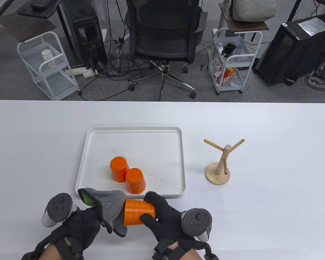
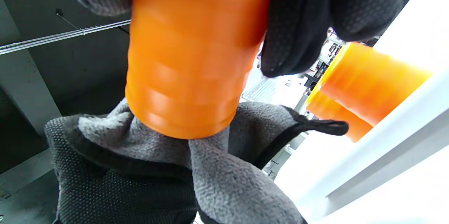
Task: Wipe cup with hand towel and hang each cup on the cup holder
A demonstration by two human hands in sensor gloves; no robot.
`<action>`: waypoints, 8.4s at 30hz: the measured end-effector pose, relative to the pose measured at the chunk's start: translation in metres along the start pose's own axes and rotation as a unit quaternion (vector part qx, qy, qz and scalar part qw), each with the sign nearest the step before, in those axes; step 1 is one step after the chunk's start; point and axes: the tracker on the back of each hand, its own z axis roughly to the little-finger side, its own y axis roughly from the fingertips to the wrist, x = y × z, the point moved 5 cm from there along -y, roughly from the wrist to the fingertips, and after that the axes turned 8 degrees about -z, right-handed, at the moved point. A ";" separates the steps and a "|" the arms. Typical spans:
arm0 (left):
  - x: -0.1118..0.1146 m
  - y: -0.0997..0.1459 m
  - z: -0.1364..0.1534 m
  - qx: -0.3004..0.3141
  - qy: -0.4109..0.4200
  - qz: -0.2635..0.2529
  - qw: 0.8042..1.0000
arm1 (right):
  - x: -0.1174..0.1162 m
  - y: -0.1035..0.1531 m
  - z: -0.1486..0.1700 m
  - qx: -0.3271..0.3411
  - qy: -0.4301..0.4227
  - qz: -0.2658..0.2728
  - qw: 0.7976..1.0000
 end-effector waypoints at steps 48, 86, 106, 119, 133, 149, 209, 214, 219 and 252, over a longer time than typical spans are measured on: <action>0.052 -0.012 0.005 -0.047 -0.228 0.061 0.971 | -0.031 0.004 0.037 -0.139 -0.152 -0.064 0.976; 0.052 -0.012 0.008 -0.044 -0.198 0.079 0.976 | -0.036 0.004 0.035 -0.137 -0.150 -0.084 0.976; 0.041 -0.013 0.018 -0.058 -0.122 0.062 0.989 | -0.037 0.000 0.005 -0.026 -0.031 -0.086 0.995; 0.034 -0.013 0.037 -0.070 0.056 0.063 0.994 | -0.037 0.003 -0.035 0.111 0.154 -0.073 0.979; 0.018 -0.009 0.040 -0.067 0.109 0.027 0.991 | 0.009 0.014 -0.077 0.184 0.253 0.021 0.949; 0.016 -0.009 0.040 -0.072 0.124 0.020 0.989 | 0.185 0.007 -0.115 0.036 0.256 0.126 0.958; 0.013 -0.011 0.052 -0.100 0.158 0.017 0.982 | 0.322 0.007 0.102 -0.356 0.122 0.257 0.890; 0.013 -0.010 0.053 -0.099 0.158 0.015 0.982 | 0.320 0.008 0.103 -0.361 0.116 0.257 0.889; 0.012 -0.010 0.053 -0.096 0.157 0.014 0.983 | 0.320 0.010 0.105 -0.361 0.101 0.261 0.889; 0.008 -0.007 0.054 -0.085 0.152 0.007 0.985 | 0.156 -0.065 -0.051 -0.111 0.382 -0.036 0.917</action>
